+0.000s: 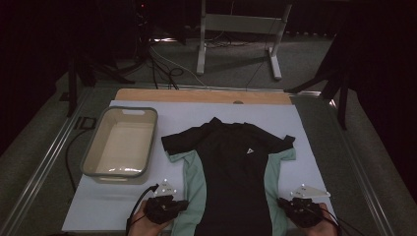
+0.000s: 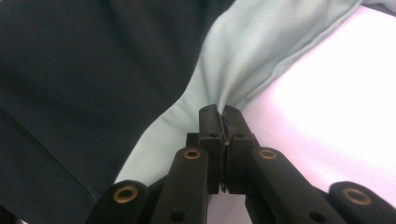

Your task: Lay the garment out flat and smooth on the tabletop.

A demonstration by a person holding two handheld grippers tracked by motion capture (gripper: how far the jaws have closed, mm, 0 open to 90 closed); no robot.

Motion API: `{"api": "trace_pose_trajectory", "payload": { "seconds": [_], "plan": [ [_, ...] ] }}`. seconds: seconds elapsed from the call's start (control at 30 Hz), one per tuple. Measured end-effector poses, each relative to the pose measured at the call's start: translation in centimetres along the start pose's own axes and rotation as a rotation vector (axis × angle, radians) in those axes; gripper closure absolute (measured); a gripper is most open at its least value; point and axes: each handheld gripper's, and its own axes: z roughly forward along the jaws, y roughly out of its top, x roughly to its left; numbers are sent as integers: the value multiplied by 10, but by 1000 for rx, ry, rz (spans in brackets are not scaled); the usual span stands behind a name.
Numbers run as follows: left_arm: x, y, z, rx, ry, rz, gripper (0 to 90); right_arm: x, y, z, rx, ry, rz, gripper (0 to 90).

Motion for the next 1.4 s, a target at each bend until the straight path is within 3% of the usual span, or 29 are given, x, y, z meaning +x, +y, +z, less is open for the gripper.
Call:
{"api": "trace_pose_trajectory", "payload": {
  "seconds": [0.17,0.27,0.3,0.33,0.43,0.53,0.73,0.87,0.93,1.0,1.07,1.2,1.4],
  "plan": [
    [-11,1,7,44,-33,55,891,-4,-8,-8,4,-9,20,888],
    [-10,2,3,21,-45,42,884,-4,-11,-10,12,3,21,873],
    [-9,3,2,1,-44,33,807,-4,-11,-12,-9,6,18,729],
    [-7,5,0,-27,-41,21,807,-4,-11,-12,-9,6,18,729],
    [-3,14,-3,-88,-8,17,633,-9,-3,-16,-66,-15,55,561],
    [-1,22,1,-119,17,15,538,-14,6,-15,-90,-29,81,519],
    [-2,29,21,-69,65,38,412,-21,25,3,-77,-21,99,546],
    [-5,28,29,-32,95,75,466,-20,28,11,-48,-13,93,600],
    [-6,27,30,-21,79,100,589,-20,27,15,-26,-10,85,648],
    [-8,26,33,2,111,115,682,-20,26,17,-6,-2,79,736],
    [-7,25,38,18,101,112,842,-21,24,19,7,-10,88,820],
    [-9,27,40,24,100,123,888,-20,23,20,11,-26,79,890],
    [-8,26,36,7,86,108,890,-19,22,17,4,-28,76,891]
  ]
}}
